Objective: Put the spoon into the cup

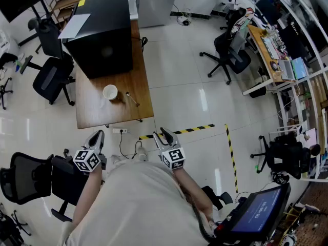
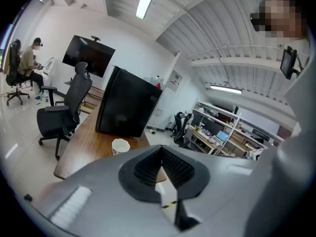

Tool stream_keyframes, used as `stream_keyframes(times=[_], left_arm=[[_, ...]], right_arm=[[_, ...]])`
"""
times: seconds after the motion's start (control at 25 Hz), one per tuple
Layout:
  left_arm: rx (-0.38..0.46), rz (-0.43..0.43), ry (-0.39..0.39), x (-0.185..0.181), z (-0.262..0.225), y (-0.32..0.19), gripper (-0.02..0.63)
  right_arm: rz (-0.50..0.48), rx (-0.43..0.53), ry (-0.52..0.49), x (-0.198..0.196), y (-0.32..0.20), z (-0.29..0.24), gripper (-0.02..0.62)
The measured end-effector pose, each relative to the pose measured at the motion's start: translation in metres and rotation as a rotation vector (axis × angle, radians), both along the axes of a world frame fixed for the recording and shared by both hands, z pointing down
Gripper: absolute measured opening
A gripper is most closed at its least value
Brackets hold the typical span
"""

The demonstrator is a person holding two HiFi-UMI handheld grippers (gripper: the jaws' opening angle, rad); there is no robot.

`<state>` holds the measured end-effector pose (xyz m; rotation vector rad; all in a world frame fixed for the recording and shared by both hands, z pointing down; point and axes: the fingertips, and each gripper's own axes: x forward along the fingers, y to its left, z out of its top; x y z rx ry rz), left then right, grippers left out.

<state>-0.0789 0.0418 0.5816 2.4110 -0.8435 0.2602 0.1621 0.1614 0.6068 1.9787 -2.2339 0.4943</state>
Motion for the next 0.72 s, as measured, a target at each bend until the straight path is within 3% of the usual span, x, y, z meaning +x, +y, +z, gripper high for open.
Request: stream_keyframes(times=[0.4, 0.72], left_arm=[[0.033, -0.052, -0.018, 0.012, -0.01, 0.014, 0.0], [0.031, -0.178, -0.038, -0.01, -0.008, 0.03, 0.0]], right_arm=[[-0.007, 0.013, -0.02, 0.03, 0.009, 0.003, 0.15], [-0.066, -0.009, -0.032, 0.042, 0.002, 0.019, 0.15]])
